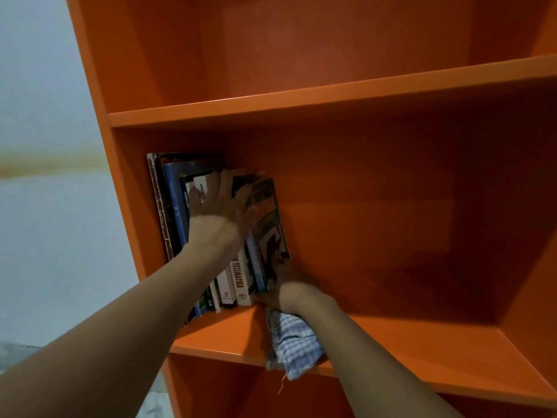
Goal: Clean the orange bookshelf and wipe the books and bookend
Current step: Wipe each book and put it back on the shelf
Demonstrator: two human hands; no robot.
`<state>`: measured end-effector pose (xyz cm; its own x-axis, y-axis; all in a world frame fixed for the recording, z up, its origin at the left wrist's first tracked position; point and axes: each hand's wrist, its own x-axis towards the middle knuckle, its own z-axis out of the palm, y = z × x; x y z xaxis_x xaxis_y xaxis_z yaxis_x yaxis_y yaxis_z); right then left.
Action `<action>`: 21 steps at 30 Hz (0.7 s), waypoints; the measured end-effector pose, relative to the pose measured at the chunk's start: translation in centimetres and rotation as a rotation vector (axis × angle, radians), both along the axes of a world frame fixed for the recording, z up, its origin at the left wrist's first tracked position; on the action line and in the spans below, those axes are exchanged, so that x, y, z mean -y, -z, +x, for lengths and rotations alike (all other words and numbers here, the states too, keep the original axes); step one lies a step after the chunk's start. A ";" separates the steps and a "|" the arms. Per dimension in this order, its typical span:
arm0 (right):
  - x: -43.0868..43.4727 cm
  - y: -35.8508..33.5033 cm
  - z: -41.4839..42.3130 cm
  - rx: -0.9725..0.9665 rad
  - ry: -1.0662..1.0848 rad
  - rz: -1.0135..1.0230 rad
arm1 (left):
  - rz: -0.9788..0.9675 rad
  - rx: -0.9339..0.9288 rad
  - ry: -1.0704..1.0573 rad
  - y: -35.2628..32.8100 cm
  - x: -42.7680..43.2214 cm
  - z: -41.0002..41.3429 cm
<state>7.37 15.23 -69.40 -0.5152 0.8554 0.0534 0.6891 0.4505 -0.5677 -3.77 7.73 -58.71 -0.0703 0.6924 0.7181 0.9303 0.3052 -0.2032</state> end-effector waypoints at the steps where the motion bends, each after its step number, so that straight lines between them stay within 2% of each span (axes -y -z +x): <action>1: 0.0 0.0 0.0 -0.024 0.000 -0.018 | -0.020 0.021 -0.004 -0.2 0.0 0.2; 7: 0.4 0.2 -0.1 -0.069 0.037 -0.150 | -0.079 0.027 -0.008 -0.9 0.4 0.7; 10: 0.2 0.3 -0.6 -0.006 -0.016 -0.172 | -0.097 0.025 -0.019 -1.0 0.6 0.6; 14: 1.5 -0.9 0.0 0.147 -0.018 -0.127 | -0.126 0.032 -0.032 -1.1 1.0 0.9; 21: 2.6 -1.4 2.3 0.086 0.040 -0.047 | -0.199 0.069 -0.045 -1.1 1.9 1.4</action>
